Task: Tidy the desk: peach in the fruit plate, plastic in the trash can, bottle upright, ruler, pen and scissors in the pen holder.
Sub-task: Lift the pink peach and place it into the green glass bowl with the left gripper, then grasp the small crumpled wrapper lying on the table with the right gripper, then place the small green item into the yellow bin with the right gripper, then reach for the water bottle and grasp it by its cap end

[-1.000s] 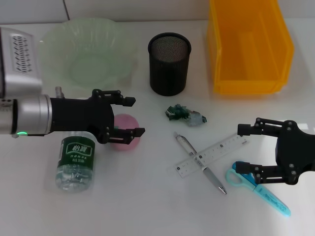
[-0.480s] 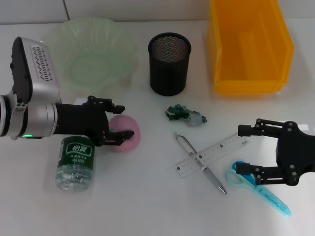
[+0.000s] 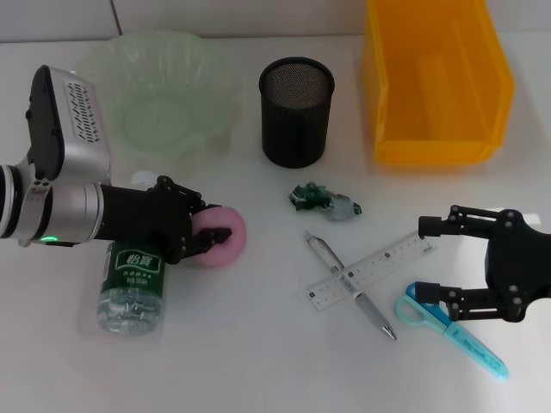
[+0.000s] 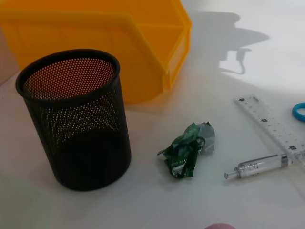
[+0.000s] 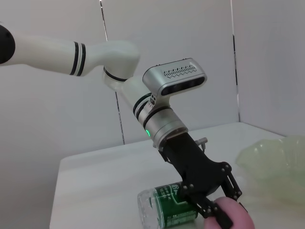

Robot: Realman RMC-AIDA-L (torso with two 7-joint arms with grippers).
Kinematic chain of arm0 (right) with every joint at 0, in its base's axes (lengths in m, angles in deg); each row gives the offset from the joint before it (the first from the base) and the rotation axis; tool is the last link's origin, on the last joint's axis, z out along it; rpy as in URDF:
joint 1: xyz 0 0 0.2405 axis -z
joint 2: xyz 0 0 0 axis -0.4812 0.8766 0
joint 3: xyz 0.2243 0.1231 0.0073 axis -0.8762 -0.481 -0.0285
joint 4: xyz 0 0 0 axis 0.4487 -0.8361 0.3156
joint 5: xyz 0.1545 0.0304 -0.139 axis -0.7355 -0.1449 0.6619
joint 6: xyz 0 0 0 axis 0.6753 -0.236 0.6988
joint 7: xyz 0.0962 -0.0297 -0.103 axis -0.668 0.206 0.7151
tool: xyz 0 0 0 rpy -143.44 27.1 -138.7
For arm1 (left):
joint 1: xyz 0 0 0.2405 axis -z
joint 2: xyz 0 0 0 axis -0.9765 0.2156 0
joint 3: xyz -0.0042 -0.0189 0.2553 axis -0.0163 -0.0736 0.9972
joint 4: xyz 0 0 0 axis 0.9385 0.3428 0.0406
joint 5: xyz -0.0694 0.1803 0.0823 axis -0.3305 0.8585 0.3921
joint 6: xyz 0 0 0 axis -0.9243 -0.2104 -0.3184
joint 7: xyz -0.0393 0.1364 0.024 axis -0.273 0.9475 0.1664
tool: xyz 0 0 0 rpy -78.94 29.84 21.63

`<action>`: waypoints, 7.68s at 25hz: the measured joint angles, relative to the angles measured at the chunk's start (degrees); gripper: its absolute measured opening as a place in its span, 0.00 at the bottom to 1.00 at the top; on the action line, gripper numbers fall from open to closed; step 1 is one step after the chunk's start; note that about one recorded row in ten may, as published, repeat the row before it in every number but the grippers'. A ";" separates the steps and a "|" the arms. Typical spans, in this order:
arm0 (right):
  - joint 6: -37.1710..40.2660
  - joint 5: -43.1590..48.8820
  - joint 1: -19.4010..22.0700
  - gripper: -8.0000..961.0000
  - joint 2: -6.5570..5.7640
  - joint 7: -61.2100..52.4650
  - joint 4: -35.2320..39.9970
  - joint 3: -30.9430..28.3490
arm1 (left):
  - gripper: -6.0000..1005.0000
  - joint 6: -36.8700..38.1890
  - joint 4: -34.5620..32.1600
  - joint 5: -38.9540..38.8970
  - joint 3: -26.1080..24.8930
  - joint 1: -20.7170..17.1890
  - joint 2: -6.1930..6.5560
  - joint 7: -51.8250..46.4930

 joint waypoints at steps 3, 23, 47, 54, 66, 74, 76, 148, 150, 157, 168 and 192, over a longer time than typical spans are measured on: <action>-0.01 -0.01 -0.02 0.84 0.02 -0.01 0.00 0.00 | 0.33 0.20 0.39 0.16 -0.13 0.26 0.13 -1.47; -0.18 -0.08 -0.75 0.84 0.04 -0.32 -0.04 -0.06 | 0.16 -10.71 6.38 -10.97 -25.04 6.27 1.12 -1.33; -0.69 -8.61 -0.81 0.84 0.10 -26.85 14.04 -0.99 | 0.82 -7.75 4.86 -14.49 -24.33 2.42 0.36 -1.27; -2.29 7.24 -3.60 0.83 0.12 -68.71 49.31 13.50 | 0.86 21.55 3.03 -16.11 -24.84 -5.99 0.68 6.45; -6.56 23.34 -13.92 0.80 0.27 -93.35 54.87 45.80 | 0.86 28.48 5.46 -14.58 -21.38 -9.37 0.45 10.36; -19.63 25.01 -14.23 0.78 0.20 -92.26 44.96 53.90 | 0.86 28.12 5.83 -14.45 -18.24 -10.40 0.56 12.74; -22.14 25.04 -14.49 0.77 0.20 -91.96 42.39 55.31 | 0.85 28.12 5.83 -14.45 -18.24 -10.40 0.56 12.74; -36.25 19.17 -18.60 0.08 0.33 -89.09 28.96 59.32 | 0.80 25.94 5.84 -14.02 -15.20 -10.41 0.49 13.71; -34.43 19.16 -17.56 0.08 0.33 -89.11 32.05 57.74 | 0.80 26.17 5.84 -14.17 -15.24 -10.40 0.48 13.81; -28.93 19.22 -10.68 0.10 0.22 -89.31 53.19 42.53 | 0.79 26.19 5.85 -14.28 -15.29 -10.41 0.47 13.98; -40.14 22.37 -8.97 0.15 -0.06 -85.88 45.02 30.01 | 0.78 26.41 5.84 -14.35 -15.29 -10.04 0.39 14.11; -32.74 -31.39 12.12 0.64 0.39 -39.82 37.63 33.62 | 0.76 29.94 2.14 -15.84 -25.17 -10.67 0.49 4.97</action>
